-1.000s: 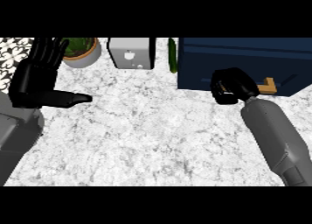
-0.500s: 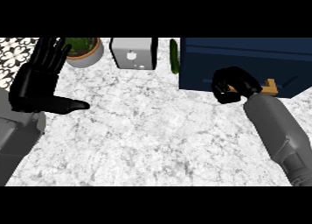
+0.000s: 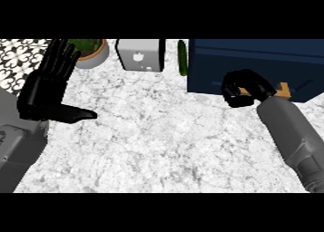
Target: Pick up the cup, place it into the drawer and close the drawer
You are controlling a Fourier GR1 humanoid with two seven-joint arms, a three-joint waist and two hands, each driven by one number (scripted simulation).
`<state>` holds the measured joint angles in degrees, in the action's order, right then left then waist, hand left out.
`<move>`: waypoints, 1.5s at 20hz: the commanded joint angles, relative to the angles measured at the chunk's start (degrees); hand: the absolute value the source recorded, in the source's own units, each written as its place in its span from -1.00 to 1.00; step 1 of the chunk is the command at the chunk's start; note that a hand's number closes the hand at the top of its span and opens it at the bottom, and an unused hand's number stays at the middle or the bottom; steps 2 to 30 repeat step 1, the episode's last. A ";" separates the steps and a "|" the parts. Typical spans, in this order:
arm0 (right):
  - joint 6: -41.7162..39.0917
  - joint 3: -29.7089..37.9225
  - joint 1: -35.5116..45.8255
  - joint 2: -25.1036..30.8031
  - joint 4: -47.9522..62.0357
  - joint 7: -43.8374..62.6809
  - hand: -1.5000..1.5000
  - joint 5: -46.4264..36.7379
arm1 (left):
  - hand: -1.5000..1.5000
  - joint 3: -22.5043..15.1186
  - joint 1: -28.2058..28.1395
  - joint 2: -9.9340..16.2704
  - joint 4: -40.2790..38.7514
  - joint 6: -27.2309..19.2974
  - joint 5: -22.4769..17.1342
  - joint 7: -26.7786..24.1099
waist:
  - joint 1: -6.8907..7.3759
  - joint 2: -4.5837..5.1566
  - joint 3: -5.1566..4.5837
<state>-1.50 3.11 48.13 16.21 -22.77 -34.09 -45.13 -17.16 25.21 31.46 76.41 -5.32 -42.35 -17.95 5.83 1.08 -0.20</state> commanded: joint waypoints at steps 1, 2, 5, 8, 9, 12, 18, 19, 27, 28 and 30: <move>2.49 4.33 5.21 5.39 4.22 4.23 1.00 1.26 | -1.00 -0.50 0.10 -0.77 -0.19 -0.34 1.01 -0.64 | 1.00 2.07 0.52; 2.49 4.33 5.21 5.39 4.22 4.23 1.00 1.26 | -1.00 -0.50 0.10 -0.77 -0.19 -0.34 1.01 -0.64 | 1.00 2.07 0.52; 2.49 4.33 5.21 5.39 4.22 4.23 1.00 1.26 | -1.00 -0.50 0.10 -0.77 -0.19 -0.34 1.01 -0.64 | 1.00 2.07 0.52; 2.49 4.33 5.21 5.39 4.22 4.23 1.00 1.26 | -1.00 -0.50 0.10 -0.77 -0.19 -0.34 1.01 -0.64 | 1.00 2.07 0.52; 2.49 4.33 5.21 5.39 4.22 4.23 1.00 1.26 | -1.00 -0.50 0.10 -0.77 -0.19 -0.34 1.01 -0.64 | 1.00 2.07 0.52; 2.49 4.33 5.21 5.39 4.22 4.23 1.00 1.26 | -1.00 -0.50 0.10 -0.77 -0.19 -0.34 1.01 -0.64 | 1.00 2.07 0.52; 2.49 4.33 5.21 5.39 4.22 4.23 1.00 1.26 | -1.00 -0.50 0.10 -0.77 -0.19 -0.34 1.01 -0.64 | 1.00 2.07 0.52; 2.49 4.33 5.21 5.39 4.22 4.23 1.00 1.26 | -1.00 -0.50 0.10 -0.77 -0.19 -0.34 1.01 -0.64 | 1.00 2.07 0.52; 2.49 4.33 5.21 5.39 4.22 4.23 1.00 1.26 | -1.00 -0.50 0.10 -0.77 -0.19 -0.34 1.01 -0.64 | 1.00 2.07 0.52; 2.49 4.33 5.21 5.39 4.22 4.23 1.00 1.26 | -1.00 -0.50 0.10 -0.77 -0.19 -0.34 1.01 -0.64 | 1.00 2.07 0.52; 2.49 4.33 5.21 5.39 4.22 4.23 1.00 1.26 | -1.00 -0.50 0.10 -0.77 -0.19 -0.34 1.01 -0.64 | 1.00 2.07 0.52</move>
